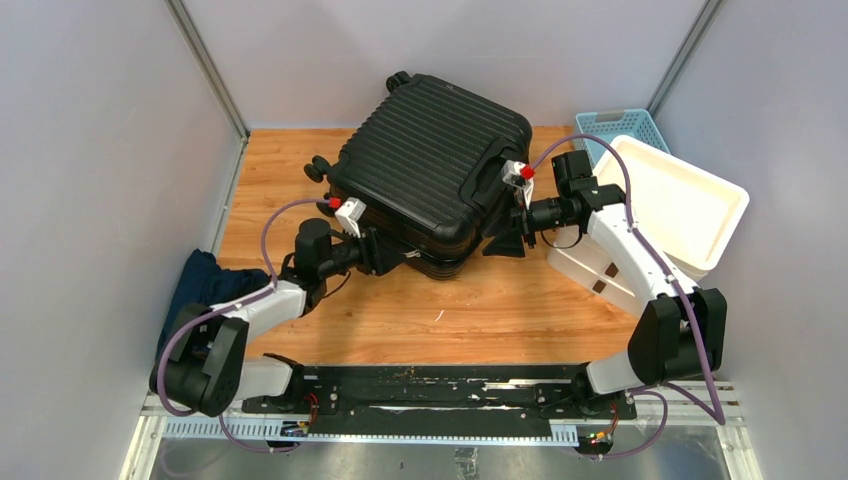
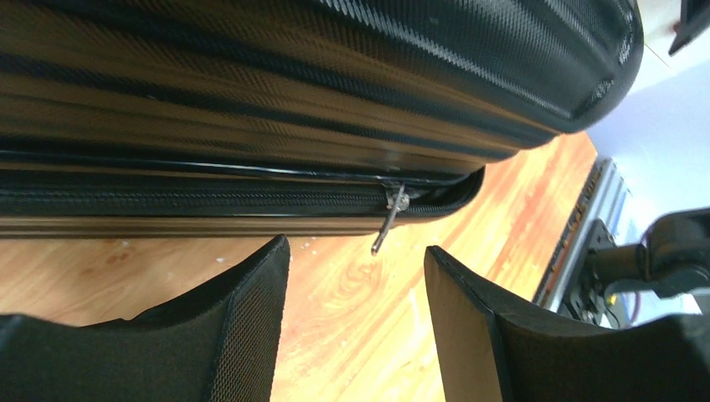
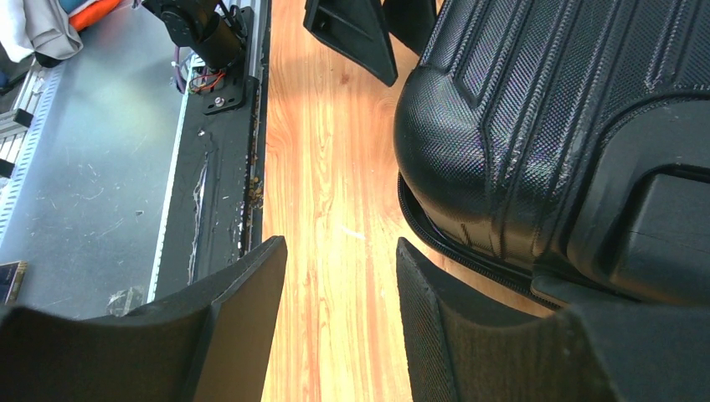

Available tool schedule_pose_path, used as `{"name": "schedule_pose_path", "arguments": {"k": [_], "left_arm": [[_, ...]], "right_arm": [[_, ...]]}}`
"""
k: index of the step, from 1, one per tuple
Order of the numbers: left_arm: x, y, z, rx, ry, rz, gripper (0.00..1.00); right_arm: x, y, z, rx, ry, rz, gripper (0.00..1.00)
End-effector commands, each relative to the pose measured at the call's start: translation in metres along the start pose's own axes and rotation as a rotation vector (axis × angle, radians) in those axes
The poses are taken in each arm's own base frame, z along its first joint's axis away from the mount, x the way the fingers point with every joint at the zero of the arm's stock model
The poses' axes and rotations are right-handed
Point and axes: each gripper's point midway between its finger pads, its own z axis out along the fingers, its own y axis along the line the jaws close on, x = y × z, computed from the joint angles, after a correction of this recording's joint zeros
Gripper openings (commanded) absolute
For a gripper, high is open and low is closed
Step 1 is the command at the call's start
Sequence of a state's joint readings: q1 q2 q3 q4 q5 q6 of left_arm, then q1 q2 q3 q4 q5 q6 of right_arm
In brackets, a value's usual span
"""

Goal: Open, take out, and arrange the luggage
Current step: Unzip the luggage at the center of the board.

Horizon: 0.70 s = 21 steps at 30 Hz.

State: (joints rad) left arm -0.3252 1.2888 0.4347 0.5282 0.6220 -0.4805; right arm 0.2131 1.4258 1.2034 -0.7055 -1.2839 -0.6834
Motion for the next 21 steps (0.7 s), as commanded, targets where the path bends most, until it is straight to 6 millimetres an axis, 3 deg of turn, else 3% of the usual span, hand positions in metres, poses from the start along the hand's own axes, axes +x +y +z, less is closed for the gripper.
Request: {"name": "schedule_pose_path", "arguments": {"k": [1, 15, 21], "left_arm": [[-0.014, 0.009, 0.000, -0.073, -0.064, 0.031, 0.61], [-0.017, -0.021, 0.023, 0.055, -0.065, -0.032, 0.52], [-0.013, -0.024, 0.025, 0.064, -0.058, -0.042, 0.47]], "right_arm": [[-0.010, 0.001, -0.004, -0.013, -0.026, -0.023, 0.55], [-0.010, 0.002, -0.005, -0.013, -0.024, -0.027, 0.55], [-0.010, 0.003, -0.005, -0.014, -0.023, -0.029, 0.55]]}}
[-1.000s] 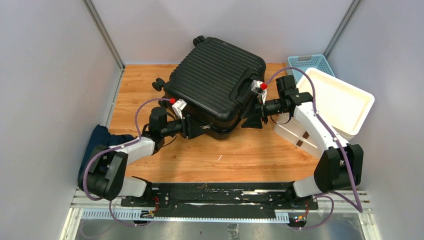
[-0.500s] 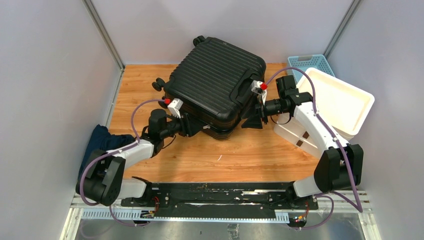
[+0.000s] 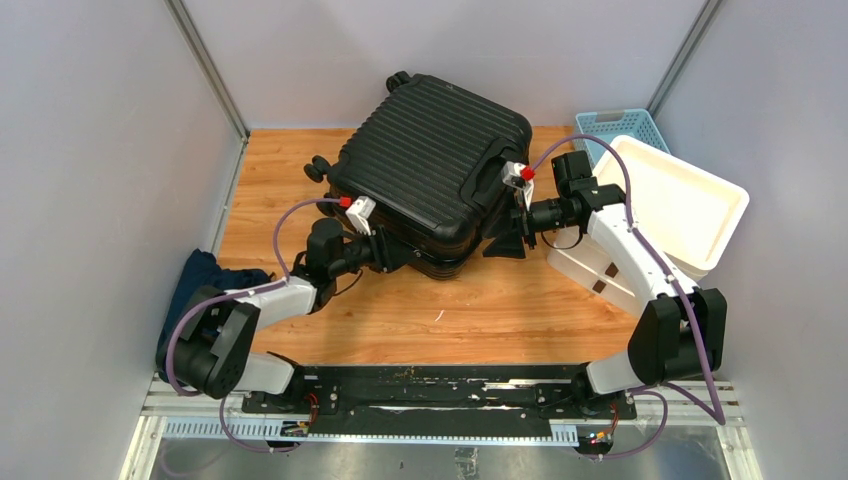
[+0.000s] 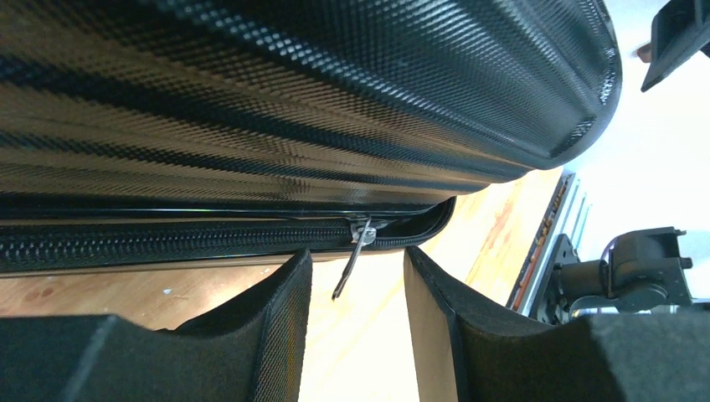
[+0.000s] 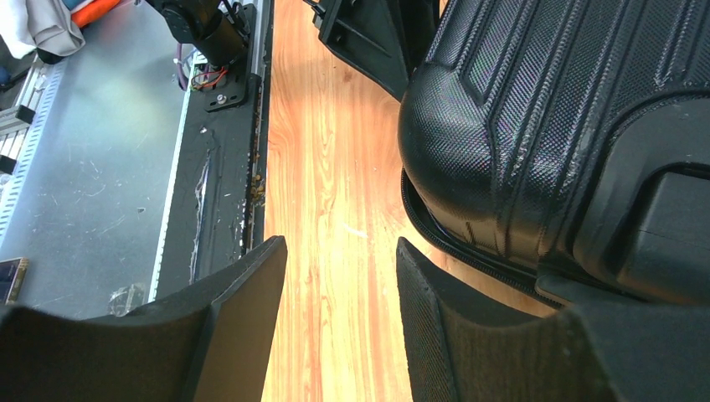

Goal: Open, take out, and arrange the luggage
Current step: Unzip the luggage at the center of the board.

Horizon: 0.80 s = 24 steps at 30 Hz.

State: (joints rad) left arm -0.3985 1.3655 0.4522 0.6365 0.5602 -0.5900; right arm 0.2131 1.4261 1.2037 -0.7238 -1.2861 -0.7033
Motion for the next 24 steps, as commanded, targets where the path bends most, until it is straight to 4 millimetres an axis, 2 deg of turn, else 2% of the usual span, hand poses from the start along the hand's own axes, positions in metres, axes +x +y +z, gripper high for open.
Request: {"name": "schedule_pose_path", "arguments": {"k": [1, 11, 15, 24], "left_arm": [[-0.010, -0.012, 0.005, 0.038, -0.037, 0.019, 0.46], [-0.001, -0.005, 0.016, 0.017, -0.007, 0.023, 0.42], [0.002, -0.002, 0.021, 0.008, 0.001, 0.030, 0.36], [0.001, -0.003, 0.021, 0.008, -0.003, 0.034, 0.00]], "right_arm": [[-0.011, 0.001, -0.005, -0.009, -0.026, -0.027, 0.55], [-0.011, 0.002, -0.005, -0.011, -0.025, -0.029, 0.55], [-0.011, 0.002, -0.005, -0.011, -0.025, -0.029, 0.55], [-0.009, 0.001, -0.005, -0.008, -0.018, -0.028, 0.55]]}}
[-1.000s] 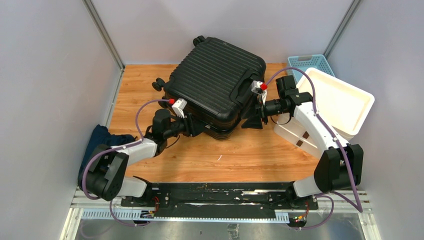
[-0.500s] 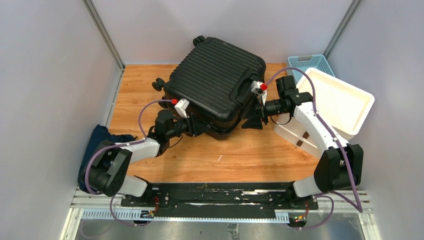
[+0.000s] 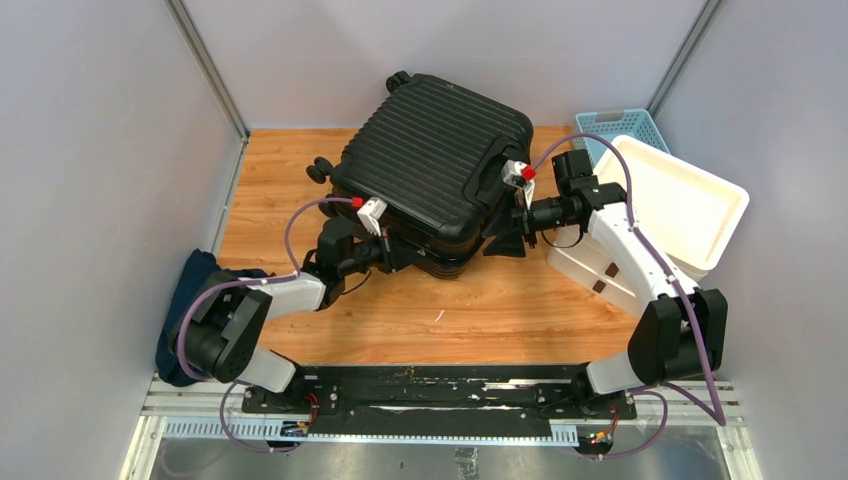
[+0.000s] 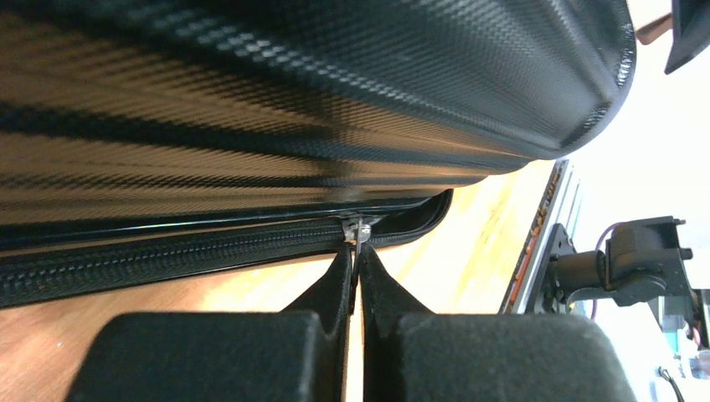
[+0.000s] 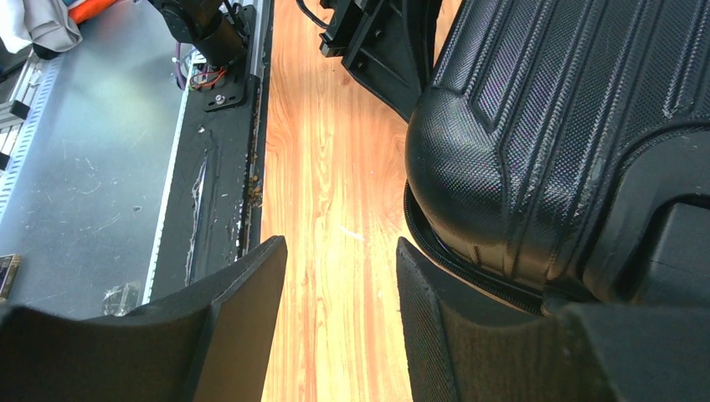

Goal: Open, take out, and arrange the luggage
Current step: Unzip the luggage at the center of the board.

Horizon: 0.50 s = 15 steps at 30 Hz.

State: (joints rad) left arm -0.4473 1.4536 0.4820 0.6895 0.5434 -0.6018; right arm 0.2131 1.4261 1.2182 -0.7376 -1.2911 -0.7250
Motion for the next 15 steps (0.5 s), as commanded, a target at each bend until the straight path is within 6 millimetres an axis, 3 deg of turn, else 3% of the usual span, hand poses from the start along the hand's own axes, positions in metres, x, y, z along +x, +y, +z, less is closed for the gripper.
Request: {"name": "schedule_pose_path", "arguments": {"k": [1, 7, 15], "left_arm": [[-0.009, 0.000, 0.002, -0.017, -0.037, 0.044, 0.00], [-0.013, -0.003, -0.014, -0.042, -0.092, 0.112, 0.00], [-0.004, -0.001, -0.025, -0.065, -0.101, 0.105, 0.00]], "right_arm": [[-0.006, 0.000, -0.004, -0.004, -0.015, -0.007, 0.55], [-0.012, -0.015, -0.012, 0.094, 0.032, 0.021, 0.55], [-0.043, -0.094, -0.037, 0.619, 0.016, 0.300, 0.61]]}}
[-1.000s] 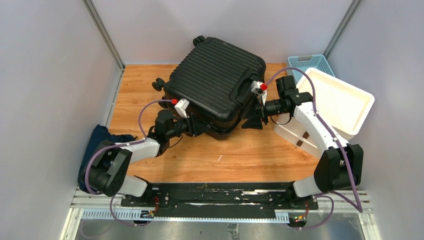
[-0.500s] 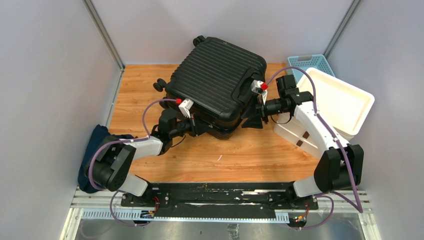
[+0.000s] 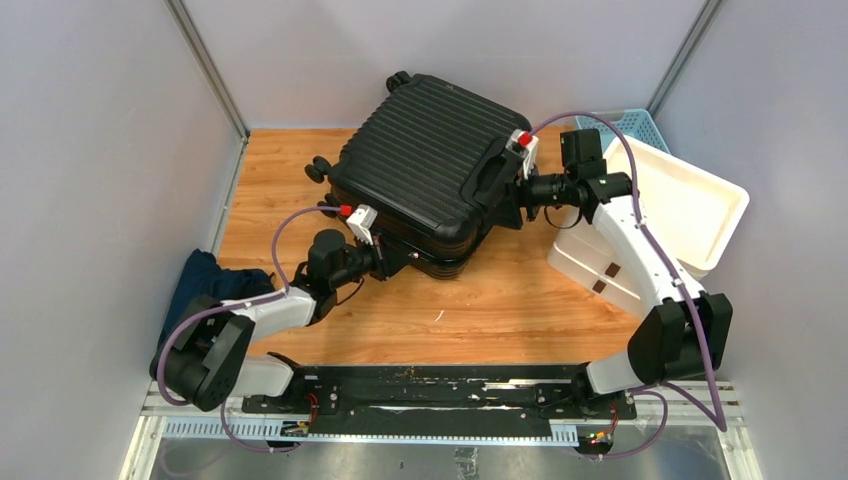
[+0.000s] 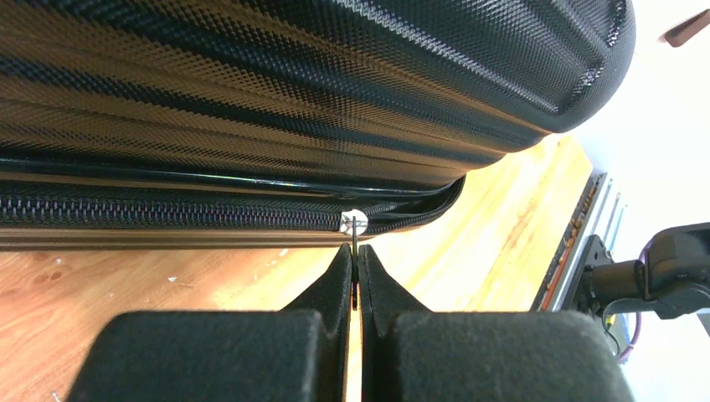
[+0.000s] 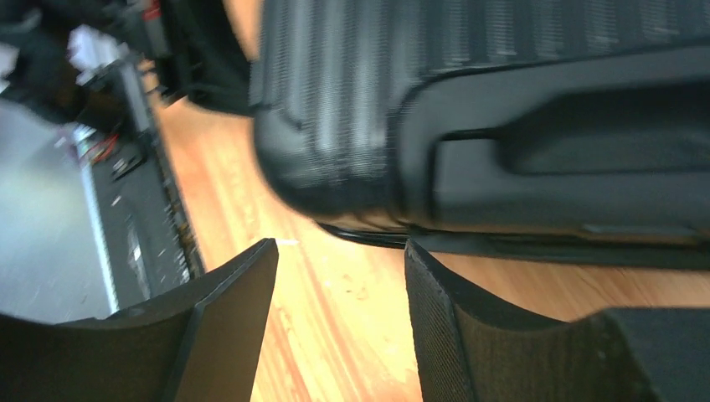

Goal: Open, take out, and arrange the luggage
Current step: Unzip the luggage at the center of the board.

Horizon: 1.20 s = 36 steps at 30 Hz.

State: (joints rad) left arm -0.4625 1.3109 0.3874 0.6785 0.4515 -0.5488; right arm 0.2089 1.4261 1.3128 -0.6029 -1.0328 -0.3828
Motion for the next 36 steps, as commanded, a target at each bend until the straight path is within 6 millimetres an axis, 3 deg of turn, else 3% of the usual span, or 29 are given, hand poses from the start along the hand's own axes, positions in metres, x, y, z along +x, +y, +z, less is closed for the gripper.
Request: {"name": "schedule_pose_path", "arguments": {"k": [1, 6, 12, 17, 21, 31, 36], "left_arm": [[-0.003, 0.002, -0.004, -0.021, -0.037, 0.026, 0.00], [-0.007, 0.003, -0.006, -0.043, -0.060, 0.023, 0.00], [-0.014, 0.005, -0.009, -0.069, -0.096, 0.028, 0.00], [-0.014, 0.005, -0.010, -0.077, -0.103, 0.037, 0.00], [-0.014, 0.007, -0.011, -0.082, -0.105, 0.045, 0.00], [-0.026, 0.030, -0.028, -0.248, -0.169, 0.067, 0.00], [-0.029, 0.048, -0.045, -0.384, -0.198, 0.060, 0.00]], "right_arm": [[-0.031, -0.062, -0.009, 0.409, -0.045, 0.200, 0.62], [-0.034, -0.122, -0.025, 0.790, -0.094, 0.339, 0.62], [-0.023, -0.159, -0.011, 0.871, -0.048, 0.432, 0.61], [-0.012, -0.163, 0.011, 0.835, -0.003, 0.478, 0.58], [0.003, -0.165, 0.016, 0.840, 0.039, 0.481, 0.56], [0.053, -0.176, -0.005, 0.958, 0.211, 0.397, 0.43], [0.065, -0.181, -0.010, 0.967, 0.238, 0.409, 0.40]]}}
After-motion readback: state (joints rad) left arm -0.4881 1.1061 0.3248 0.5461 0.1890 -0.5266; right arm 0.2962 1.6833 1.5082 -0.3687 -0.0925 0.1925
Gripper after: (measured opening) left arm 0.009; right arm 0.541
